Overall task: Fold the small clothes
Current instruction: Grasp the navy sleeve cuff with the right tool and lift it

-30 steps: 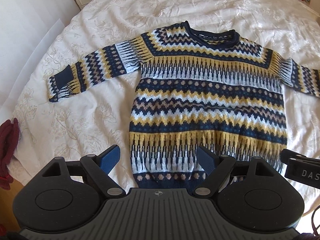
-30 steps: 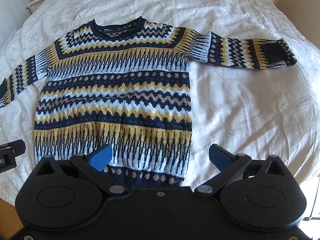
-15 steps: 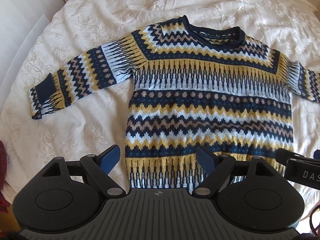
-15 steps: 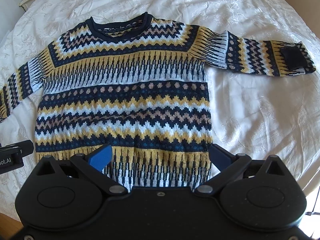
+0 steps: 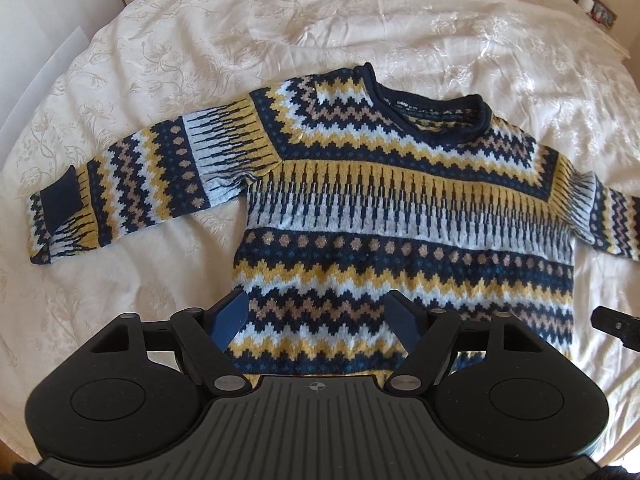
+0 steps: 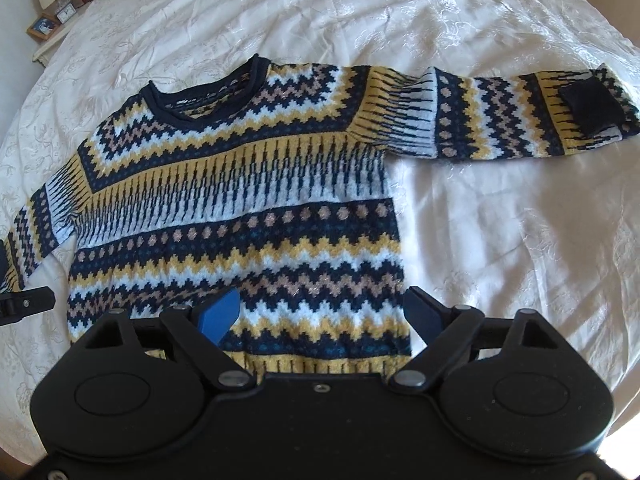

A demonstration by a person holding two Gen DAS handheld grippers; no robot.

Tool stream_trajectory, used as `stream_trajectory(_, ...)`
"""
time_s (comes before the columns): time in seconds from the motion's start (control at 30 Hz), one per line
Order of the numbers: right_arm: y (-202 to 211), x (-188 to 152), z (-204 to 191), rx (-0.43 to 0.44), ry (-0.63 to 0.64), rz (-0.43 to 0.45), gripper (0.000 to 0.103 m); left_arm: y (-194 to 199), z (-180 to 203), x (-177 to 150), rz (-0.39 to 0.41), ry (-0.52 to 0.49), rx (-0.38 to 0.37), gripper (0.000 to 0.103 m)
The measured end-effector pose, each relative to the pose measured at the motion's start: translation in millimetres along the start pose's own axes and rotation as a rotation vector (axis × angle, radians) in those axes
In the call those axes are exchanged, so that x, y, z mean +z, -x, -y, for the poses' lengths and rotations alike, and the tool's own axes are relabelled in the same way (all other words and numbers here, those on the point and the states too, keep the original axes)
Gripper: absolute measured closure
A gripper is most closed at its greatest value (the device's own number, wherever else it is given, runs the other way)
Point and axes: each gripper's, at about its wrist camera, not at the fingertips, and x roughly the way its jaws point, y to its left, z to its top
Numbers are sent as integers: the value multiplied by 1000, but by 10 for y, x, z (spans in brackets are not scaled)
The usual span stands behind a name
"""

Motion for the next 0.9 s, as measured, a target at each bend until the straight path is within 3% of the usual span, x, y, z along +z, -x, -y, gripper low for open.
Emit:
stream_trajectory(0.13,24,249,411,-81,18,28,14,31,161,21,52,11,-33,30)
stream_trajectory(0.27,39,542,923,-168,17,53,15,90,387,6,47,10,7,30)
stream_trajectory(0.37,32,737,1251,-265,58,109,25,91,545,-44,10,15,30,30)
stream_trajectory(0.6,-320,992,1519,-562,335,254,28,113,850,-229,-34,54,65,30)
stream_trajectory(0.8,-796,1031,1644,-568,423,225,32,160,957,-345,-56,66,127,30)
stream_trajectory(0.9,-989,998,1725,-582,427,195,42,174,940,-369,-61,88,152,30)
